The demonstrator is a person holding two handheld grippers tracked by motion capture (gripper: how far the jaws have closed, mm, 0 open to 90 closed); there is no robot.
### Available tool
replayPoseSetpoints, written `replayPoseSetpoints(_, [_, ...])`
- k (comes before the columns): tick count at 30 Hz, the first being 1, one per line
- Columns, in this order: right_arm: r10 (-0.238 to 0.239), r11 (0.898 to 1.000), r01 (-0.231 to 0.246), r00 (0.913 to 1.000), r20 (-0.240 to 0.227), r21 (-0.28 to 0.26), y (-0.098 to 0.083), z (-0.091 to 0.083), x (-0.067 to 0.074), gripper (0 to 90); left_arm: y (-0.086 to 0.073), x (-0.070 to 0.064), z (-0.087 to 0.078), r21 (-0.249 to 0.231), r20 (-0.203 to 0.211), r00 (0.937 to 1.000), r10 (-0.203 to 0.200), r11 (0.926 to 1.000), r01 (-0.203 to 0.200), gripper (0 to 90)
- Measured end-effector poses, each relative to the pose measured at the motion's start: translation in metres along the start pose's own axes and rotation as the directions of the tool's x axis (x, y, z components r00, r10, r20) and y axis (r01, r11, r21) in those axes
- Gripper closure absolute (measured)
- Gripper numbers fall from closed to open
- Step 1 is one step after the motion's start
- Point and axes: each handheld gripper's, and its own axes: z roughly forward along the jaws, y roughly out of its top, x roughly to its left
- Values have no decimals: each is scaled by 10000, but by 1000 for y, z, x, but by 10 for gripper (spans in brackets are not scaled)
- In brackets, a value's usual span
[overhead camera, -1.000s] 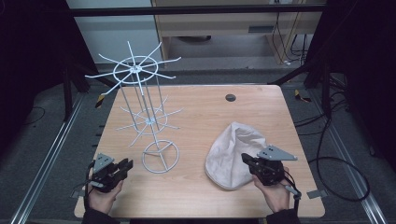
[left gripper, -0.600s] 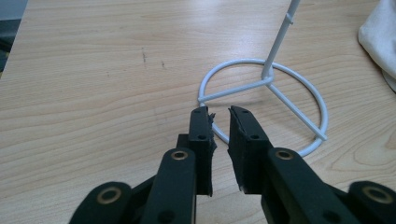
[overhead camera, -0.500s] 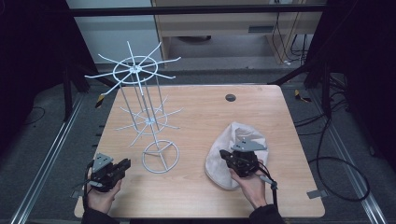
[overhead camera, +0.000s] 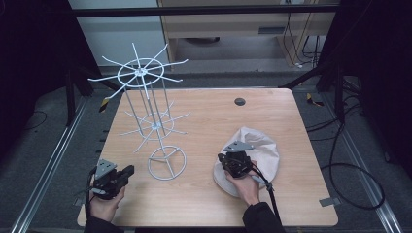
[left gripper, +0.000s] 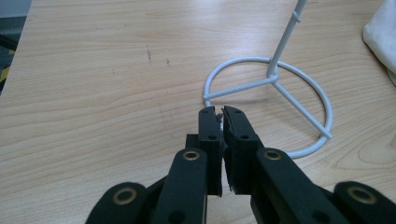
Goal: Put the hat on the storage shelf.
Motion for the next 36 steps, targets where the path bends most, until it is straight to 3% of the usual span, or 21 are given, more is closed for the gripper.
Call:
replayPoseSetpoints(10, [-306,9962,298,9995,86,821,-6,1,1,900,0,-2,0,66,12,9999,103,9999,-103,862])
replayPoseSetpoints(15, [-118,9953,123,9999,-55,957,-16,-6,-3,900,0,-3,-1,75,19,9999,135,9999,-136,863])
replayPoseSetpoints(22, [-140,9957,152,9998,-142,914,-24,-20,-5,900,0,-6,-2,62,46,9998,209,9998,-209,864])
replayPoseSetpoints(36, [-94,9958,115,9997,-236,912,-47,-53,-20,900,-1,-6,-1,113,89,9997,242,9996,-243,867])
